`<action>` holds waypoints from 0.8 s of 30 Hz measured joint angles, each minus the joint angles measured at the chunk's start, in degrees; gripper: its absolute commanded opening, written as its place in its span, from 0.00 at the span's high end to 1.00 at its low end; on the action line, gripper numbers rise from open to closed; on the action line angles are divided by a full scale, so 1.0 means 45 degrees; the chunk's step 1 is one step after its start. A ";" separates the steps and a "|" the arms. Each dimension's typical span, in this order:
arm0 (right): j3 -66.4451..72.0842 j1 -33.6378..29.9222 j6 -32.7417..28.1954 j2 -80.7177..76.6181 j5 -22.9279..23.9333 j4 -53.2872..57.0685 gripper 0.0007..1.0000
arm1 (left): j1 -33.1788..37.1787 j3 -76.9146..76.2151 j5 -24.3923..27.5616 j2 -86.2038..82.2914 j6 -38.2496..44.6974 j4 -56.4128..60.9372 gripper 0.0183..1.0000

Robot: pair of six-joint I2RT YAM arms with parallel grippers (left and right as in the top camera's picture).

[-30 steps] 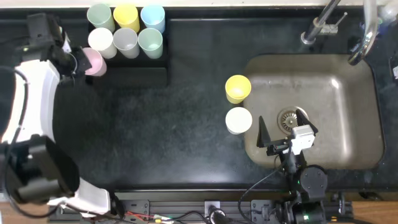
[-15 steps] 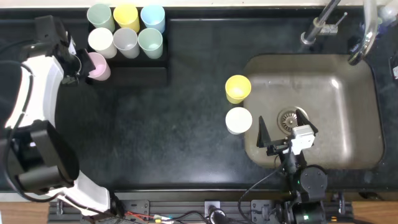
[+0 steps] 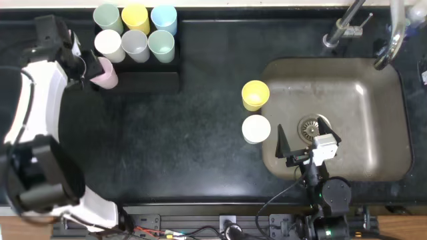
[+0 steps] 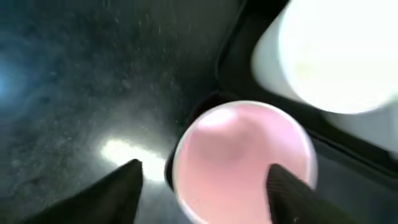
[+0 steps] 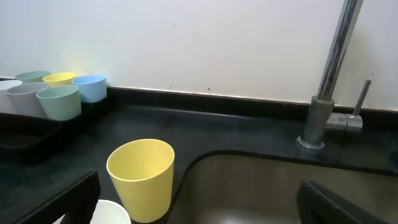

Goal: Store Cups

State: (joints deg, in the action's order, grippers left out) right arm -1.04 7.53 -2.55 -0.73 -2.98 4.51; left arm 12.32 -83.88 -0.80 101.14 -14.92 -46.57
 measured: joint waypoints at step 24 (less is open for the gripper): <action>0.0000 0.0000 -0.0005 0.0000 0.0000 0.0000 0.00 | -1.1074 -0.0845 -0.0670 -0.0515 -0.3813 0.0228 0.17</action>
State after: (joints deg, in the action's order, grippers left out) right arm -1.04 7.53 -2.57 -0.73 -2.98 4.51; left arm -37.52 -87.68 -3.81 98.83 -32.08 -45.54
